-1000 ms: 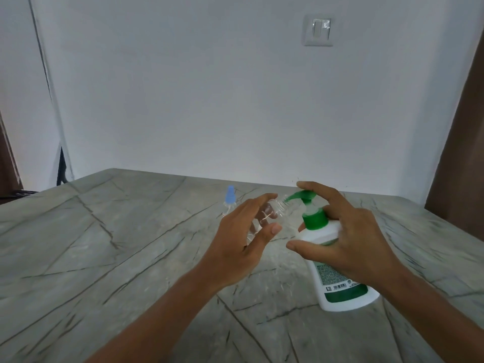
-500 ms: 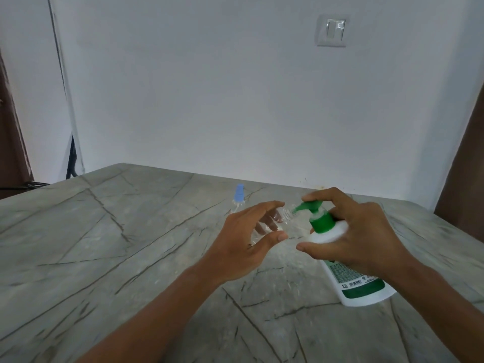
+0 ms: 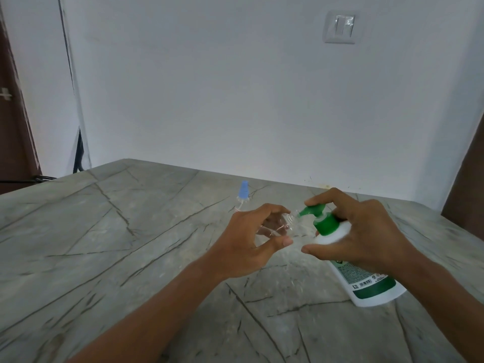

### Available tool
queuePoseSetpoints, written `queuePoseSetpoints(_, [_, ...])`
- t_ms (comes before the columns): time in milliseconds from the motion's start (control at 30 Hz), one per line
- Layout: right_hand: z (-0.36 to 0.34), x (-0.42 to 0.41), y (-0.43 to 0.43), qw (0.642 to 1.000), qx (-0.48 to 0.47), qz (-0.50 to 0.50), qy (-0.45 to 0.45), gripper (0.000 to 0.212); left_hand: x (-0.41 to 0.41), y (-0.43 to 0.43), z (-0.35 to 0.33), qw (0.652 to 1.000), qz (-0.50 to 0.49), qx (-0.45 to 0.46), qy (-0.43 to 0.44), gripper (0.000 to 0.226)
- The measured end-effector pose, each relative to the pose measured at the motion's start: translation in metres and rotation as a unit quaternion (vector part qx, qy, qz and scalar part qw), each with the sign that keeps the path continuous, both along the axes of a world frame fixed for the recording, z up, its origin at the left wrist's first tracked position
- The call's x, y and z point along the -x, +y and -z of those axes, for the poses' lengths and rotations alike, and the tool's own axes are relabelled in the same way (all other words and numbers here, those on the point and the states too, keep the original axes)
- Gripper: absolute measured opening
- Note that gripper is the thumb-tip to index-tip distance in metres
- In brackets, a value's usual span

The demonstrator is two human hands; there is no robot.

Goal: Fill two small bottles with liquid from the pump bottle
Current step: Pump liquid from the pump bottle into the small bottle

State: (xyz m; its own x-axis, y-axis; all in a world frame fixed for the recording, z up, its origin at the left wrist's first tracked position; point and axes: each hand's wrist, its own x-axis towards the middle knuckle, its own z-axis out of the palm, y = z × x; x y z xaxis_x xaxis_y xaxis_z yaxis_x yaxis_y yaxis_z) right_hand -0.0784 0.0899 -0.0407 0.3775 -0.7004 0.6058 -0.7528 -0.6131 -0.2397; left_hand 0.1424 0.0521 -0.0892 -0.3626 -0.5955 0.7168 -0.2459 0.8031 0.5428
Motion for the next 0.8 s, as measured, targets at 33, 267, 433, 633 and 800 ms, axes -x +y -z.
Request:
queuePoseSetpoints(33, [0.000, 0.000, 0.001, 1.000, -0.001, 0.001, -0.002, 0.065, 0.001, 0.001, 0.000, 1.000, 0.003, -0.004, 0.000, 0.041])
queuePoseSetpoints(267, [0.000, 0.000, 0.004, 1.000, -0.001, -0.007, 0.006, 0.076, 0.005, 0.003, 0.000, 0.999, 0.011, -0.036, 0.027, 0.040])
queuePoseSetpoints(433, [-0.002, -0.002, 0.005, 1.000, -0.003, 0.000, -0.007, 0.073, 0.006, 0.004, 0.001, 0.998, 0.011, -0.048, 0.033, 0.042])
queuePoseSetpoints(633, [-0.002, -0.001, 0.009, 1.000, -0.004, -0.005, -0.031, 0.068, 0.009, 0.007, 0.002, 0.998, 0.012, -0.052, 0.023, 0.043])
queuePoseSetpoints(800, [-0.001, -0.004, 0.011, 1.000, 0.000, -0.006, -0.012, 0.079, 0.009, 0.009, -0.002, 0.998, 0.013, -0.056, 0.040, 0.042])
